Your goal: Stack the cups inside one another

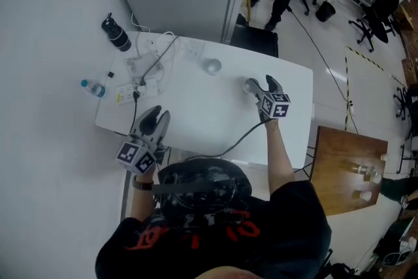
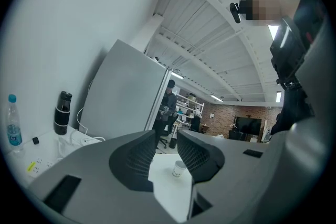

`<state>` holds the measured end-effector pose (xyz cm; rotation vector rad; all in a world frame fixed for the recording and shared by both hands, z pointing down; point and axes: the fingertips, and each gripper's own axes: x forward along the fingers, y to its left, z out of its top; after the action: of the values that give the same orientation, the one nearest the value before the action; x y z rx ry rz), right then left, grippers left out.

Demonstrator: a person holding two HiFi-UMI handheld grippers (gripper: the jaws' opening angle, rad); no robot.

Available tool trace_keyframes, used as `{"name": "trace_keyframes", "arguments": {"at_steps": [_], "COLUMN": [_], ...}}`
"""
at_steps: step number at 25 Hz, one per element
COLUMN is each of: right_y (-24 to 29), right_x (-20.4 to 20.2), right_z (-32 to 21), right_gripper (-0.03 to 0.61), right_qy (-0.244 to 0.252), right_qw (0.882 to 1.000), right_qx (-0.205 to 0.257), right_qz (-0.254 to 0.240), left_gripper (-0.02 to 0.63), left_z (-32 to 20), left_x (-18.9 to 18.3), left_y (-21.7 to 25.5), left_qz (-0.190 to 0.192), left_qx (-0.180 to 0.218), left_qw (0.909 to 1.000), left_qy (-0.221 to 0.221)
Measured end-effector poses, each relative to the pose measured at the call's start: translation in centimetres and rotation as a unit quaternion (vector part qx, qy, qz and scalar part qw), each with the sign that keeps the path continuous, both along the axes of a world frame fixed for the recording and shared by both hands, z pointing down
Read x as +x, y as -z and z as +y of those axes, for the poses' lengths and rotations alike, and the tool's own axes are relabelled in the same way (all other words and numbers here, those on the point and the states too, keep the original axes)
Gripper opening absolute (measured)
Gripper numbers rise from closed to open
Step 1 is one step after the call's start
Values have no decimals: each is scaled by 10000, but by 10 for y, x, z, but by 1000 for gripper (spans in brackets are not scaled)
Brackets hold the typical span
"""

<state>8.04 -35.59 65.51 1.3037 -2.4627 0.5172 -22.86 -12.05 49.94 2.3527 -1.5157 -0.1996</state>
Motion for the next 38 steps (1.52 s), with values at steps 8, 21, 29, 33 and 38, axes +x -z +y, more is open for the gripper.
{"name": "trace_keyframes", "arguments": {"at_steps": [8,21,29,33,38], "right_y": [52,108,134,140,143], "right_x": [3,-37,-31,-23,-17], "right_z": [54,128,126,126,125], "right_gripper": [61,9,9,9,9], "right_qy": [0,399,342,296,206], "right_qw": [9961,9891,9865,9864,9859], "right_qx": [539,1093,1435,1478,1512], "right_qz": [-702,-899,-715,-662,-684], "left_gripper": [126,124,124,124,124], "left_z": [-8,-16,-27,-30,-30], "left_x": [20,32,41,41,37], "left_y": [12,13,12,13,8], "left_qz": [97,293,187,169,187], "left_qx": [254,414,404,343,285], "left_qw": [9992,9971,9970,9972,9976], "left_qy": [-306,-573,-628,-645,-601]}}
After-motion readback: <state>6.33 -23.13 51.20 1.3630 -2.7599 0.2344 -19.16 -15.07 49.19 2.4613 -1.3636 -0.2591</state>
